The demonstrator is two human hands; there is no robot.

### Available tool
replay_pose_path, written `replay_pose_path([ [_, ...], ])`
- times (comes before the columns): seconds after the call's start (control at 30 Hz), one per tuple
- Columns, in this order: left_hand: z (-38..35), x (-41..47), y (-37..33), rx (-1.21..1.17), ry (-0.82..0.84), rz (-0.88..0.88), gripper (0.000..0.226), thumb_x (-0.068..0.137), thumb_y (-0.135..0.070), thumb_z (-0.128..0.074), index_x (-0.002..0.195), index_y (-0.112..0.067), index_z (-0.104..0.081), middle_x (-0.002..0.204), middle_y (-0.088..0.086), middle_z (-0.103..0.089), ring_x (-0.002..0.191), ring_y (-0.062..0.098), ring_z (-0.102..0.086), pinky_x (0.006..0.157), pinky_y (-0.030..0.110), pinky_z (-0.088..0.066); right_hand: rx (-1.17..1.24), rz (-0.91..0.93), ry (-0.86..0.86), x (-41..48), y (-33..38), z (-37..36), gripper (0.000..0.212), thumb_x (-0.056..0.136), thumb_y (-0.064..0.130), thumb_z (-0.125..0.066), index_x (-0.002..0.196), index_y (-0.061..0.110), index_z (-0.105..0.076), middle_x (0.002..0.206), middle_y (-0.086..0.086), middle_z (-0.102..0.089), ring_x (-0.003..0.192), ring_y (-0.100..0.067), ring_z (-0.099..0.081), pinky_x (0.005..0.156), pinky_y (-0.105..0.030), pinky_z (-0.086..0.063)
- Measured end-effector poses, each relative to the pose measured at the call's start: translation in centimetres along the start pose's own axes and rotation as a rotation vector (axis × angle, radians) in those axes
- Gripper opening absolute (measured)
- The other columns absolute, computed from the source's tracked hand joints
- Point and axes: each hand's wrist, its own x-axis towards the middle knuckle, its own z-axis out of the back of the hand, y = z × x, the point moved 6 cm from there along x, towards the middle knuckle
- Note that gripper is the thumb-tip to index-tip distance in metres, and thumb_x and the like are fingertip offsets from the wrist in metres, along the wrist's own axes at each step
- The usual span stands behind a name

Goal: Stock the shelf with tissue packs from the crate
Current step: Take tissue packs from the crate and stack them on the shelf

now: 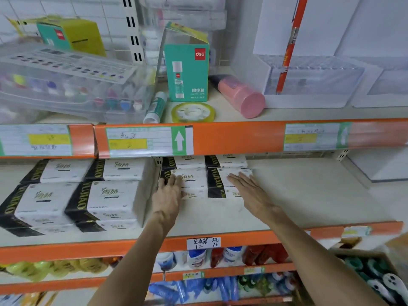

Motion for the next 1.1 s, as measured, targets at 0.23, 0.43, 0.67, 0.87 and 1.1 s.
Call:
replay_pose_path([
  [0.23,-0.9,0.8,0.0,0.017,-0.017,0.015,0.052,0.094,-0.022,-0.055,0.139,-0.020,-0.029,0.143,-0.005,-0.039,0.124,0.027,-0.037,0.088,0.031,-0.050,0.002,0.008,0.004,0.8,-0.4,-0.1,0.102,0.072,-0.027,-0.033,0.155,0.025,-0.005,0.162,0.011,-0.002,0.148,-0.009,0.005,0.121,-0.033,0.004],
  [0.43,-0.4,0.9,-0.6,0.062,-0.020,-0.012,0.049,0.094,-0.035,-0.055,0.135,-0.017,-0.036,0.138,-0.005,-0.044,0.121,0.026,-0.040,0.093,0.031,-0.044,0.010,-0.034,0.024,1.1,-0.1,0.3,0.103,0.071,-0.028,-0.031,0.155,0.026,-0.010,0.162,0.011,-0.006,0.149,-0.010,0.002,0.122,-0.036,0.000],
  [0.67,0.5,1.2,-1.2,-0.050,0.177,0.063,0.059,0.089,-0.034,-0.063,0.140,-0.026,-0.034,0.144,-0.004,-0.041,0.133,0.027,-0.036,0.110,0.052,-0.031,-0.124,-0.011,0.133,1.7,1.3,2.5,0.085,0.083,-0.011,-0.045,0.154,0.020,-0.010,0.162,0.005,-0.009,0.150,-0.017,0.002,0.121,-0.045,-0.001],
  [0.87,0.3,-4.2,-1.4,-0.047,0.073,-0.008,0.076,0.096,-0.025,-0.049,0.154,-0.012,-0.001,0.162,0.006,-0.004,0.149,0.023,-0.003,0.122,0.040,-0.007,-0.040,-0.058,0.002,-2.3,3.4,1.4,0.067,0.101,0.022,-0.039,0.155,0.015,0.001,0.163,-0.001,0.004,0.149,-0.017,0.008,0.121,-0.042,0.002],
  [1.1,2.7,-8.5,0.3,-0.186,0.044,-0.123,0.073,0.090,-0.020,-0.058,0.150,-0.009,-0.018,0.158,0.009,-0.020,0.147,0.023,-0.015,0.121,0.034,-0.012,-0.025,-0.074,0.017,-4.1,8.2,2.3,0.069,0.101,0.033,-0.039,0.155,0.013,-0.001,0.163,-0.004,0.001,0.149,-0.017,0.005,0.120,-0.040,0.004],
])
